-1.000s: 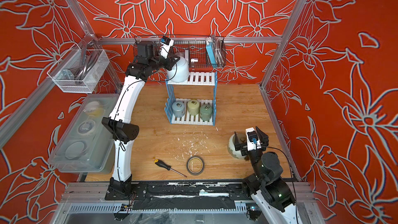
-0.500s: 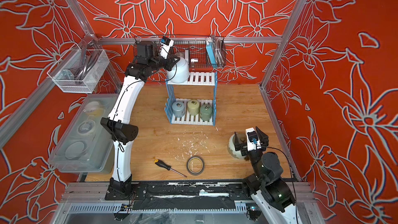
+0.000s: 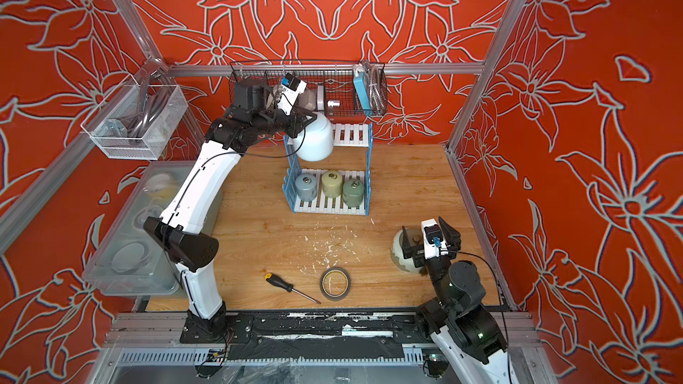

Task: Remove the tea canisters from the shelf
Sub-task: Pick up the tea canister from the shelf, then place the tea canister at the center of the board.

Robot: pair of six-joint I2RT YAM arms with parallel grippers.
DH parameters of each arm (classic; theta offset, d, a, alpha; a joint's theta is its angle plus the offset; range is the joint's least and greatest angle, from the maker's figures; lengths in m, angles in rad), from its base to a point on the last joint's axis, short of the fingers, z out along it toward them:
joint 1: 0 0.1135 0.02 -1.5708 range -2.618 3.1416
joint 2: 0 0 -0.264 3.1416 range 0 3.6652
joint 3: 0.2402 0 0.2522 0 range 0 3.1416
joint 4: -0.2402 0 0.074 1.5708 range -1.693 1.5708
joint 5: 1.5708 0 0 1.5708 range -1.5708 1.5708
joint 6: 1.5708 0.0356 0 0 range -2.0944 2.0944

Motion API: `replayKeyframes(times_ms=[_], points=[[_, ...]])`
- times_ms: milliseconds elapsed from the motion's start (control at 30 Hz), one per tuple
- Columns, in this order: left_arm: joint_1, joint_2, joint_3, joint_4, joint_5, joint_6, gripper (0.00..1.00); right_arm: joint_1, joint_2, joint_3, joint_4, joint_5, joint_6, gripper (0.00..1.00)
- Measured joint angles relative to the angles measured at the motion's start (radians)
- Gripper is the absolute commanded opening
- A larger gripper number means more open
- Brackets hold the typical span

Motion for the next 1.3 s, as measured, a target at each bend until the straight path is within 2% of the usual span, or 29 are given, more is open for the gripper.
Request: replayKeyframes(times_ms=[67, 167, 433, 733, 1067, 1300], points=[[-0.014, -0.073, -0.098, 0.041, 0.014, 0.000, 0.00, 0.000, 0.000, 0.000, 0.000, -0.006, 0.000, 0.99], [-0.039, -0.141, -0.170, 0.064, 0.026, 0.003, 0.00, 0.000, 0.000, -0.002, 0.000, -0.008, -0.001, 0.99], [-0.119, -0.227, -0.330, 0.141, 0.076, -0.012, 0.00, -0.006, -0.001, -0.005, 0.000, -0.015, -0.001, 0.99], [-0.210, -0.218, -0.436, 0.150, 0.137, -0.024, 0.00, -0.011, -0.011, -0.005, 0.001, -0.011, -0.001, 0.99], [-0.295, -0.165, -0.519, 0.257, 0.178, -0.021, 0.00, -0.024, -0.027, -0.005, 0.002, 0.012, 0.000, 0.99], [-0.372, -0.144, -0.641, 0.338, 0.163, 0.078, 0.00, -0.035, -0.028, -0.005, 0.002, 0.012, 0.000, 0.99]])
